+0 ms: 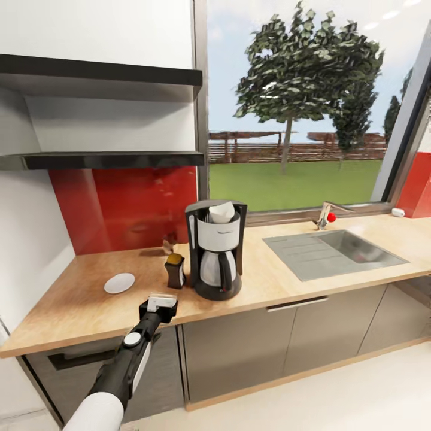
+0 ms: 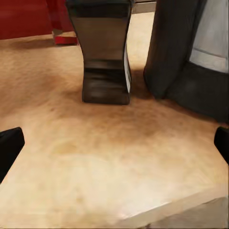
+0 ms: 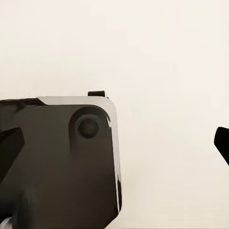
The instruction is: Set up a coffee station on the kitchen countertop: keep the coffee maker on the countertop, move the bottle of coffee from the kitchen shelf to the counter next to the coffee maker, place a paper coffee filter on top of the coffee maker, put the saucer next to the coffee maker with the coffee cup on the saucer, and place the electric kettle next to the coffee maker.
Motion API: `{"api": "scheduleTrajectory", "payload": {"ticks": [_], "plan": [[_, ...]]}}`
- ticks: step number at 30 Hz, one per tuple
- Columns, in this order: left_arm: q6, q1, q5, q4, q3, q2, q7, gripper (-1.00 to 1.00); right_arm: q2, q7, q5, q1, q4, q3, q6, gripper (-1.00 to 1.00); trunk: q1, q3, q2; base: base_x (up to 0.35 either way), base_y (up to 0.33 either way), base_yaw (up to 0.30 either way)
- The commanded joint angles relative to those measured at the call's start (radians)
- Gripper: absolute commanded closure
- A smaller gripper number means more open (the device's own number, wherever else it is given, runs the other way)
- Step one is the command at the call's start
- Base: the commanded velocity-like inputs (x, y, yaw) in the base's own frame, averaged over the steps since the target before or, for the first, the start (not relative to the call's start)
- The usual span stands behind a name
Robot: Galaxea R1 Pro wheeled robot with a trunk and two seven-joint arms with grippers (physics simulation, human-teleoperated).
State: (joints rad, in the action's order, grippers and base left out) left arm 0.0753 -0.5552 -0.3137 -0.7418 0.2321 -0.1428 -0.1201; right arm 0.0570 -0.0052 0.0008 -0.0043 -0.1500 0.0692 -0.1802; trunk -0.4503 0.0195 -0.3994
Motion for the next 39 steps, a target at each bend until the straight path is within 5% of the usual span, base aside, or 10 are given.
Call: {"api": "scheduleTrajectory", "payload": {"ticks": [1, 10, 14, 17, 28, 31, 32, 33, 39], "plan": [[0.006, 0.012, -0.006, -0.002, 0.009, -0.001, -0.010, -1.00, 0.000, 0.001, 0.000, 0.000, 0.001, 0.006, -0.004, -1.00, 0.000, 0.000, -0.001, -0.274, 0.000, 0.000], [0.092, 0.146, 0.050, -0.016, 0.010, 0.001, -0.010, -1.00, 0.000, 0.001, -0.001, 0.000, 0.000, 0.008, -0.004, -1.00, 0.000, 0.000, -0.001, -0.134, 0.000, 0.000], [0.149, 0.267, 0.086, -0.024, 0.017, 0.013, -0.010, -1.00, -0.001, 0.001, -0.003, 0.000, -0.002, 0.011, -0.004, -1.00, 0.000, 0.000, -0.001, -0.006, 0.000, 0.053], [0.212, 0.398, 0.129, -0.025, 0.021, 0.048, -0.009, -1.00, -0.003, 0.001, -0.006, 0.000, -0.002, 0.012, -0.004, -1.00, 0.000, -0.001, -0.001, 0.000, 0.000, 0.247], [0.203, 0.566, 0.131, -0.008, 0.023, 0.138, 0.005, -1.00, -0.003, 0.000, -0.006, 0.000, -0.004, 0.013, -0.003, -1.00, 0.000, -0.008, -0.001, 0.000, 0.000, 0.272], [0.200, 0.593, 0.132, 0.003, 0.083, 0.147, 0.006, -1.00, -0.003, -0.001, -0.005, -0.001, -0.005, 0.014, -0.003, -1.00, 0.000, -0.010, -0.001, 0.000, 0.000, 0.271], [0.198, 0.599, 0.131, 0.039, 0.171, 0.150, 0.002, -1.00, -0.003, 0.000, -0.005, 0.000, -0.005, 0.014, -0.003, -1.00, 0.000, -0.011, -0.001, 0.000, 0.000, 0.267], [0.197, 0.601, 0.129, 0.066, 0.212, 0.156, 0.000, -1.00, -0.003, 0.000, -0.005, -0.001, -0.005, 0.014, -0.003, -1.00, 0.000, -0.012, -0.001, 0.000, 0.000, 0.266], [0.199, 0.602, 0.125, 0.145, 0.246, 0.187, -0.005, -1.00, -0.003, 0.001, -0.005, -0.001, -0.005, 0.014, -0.002, -1.00, 0.000, -0.017, -0.001, 0.000, 0.000, 0.261]]}}
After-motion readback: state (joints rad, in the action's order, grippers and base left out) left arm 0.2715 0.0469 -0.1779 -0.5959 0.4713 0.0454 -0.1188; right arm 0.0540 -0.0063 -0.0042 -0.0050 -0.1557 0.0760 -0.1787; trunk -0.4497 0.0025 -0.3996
